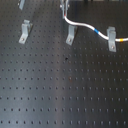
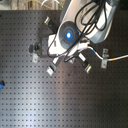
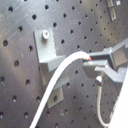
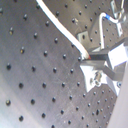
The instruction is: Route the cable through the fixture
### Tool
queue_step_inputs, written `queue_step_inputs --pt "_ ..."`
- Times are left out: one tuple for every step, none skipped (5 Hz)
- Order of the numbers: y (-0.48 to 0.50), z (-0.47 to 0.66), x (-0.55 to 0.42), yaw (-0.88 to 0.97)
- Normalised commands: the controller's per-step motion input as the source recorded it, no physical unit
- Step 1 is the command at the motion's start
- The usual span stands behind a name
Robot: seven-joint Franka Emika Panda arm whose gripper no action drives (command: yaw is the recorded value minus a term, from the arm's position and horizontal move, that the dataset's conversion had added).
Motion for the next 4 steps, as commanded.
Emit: queue_step_inputs --pt "-0.4 0.0 0.226 0.35" --pt "-0.717 0.0 -0.024 0.0" --pt "-0.259 0.0 -0.448 -0.23" --pt "0.013 -0.08 -0.191 0.12"
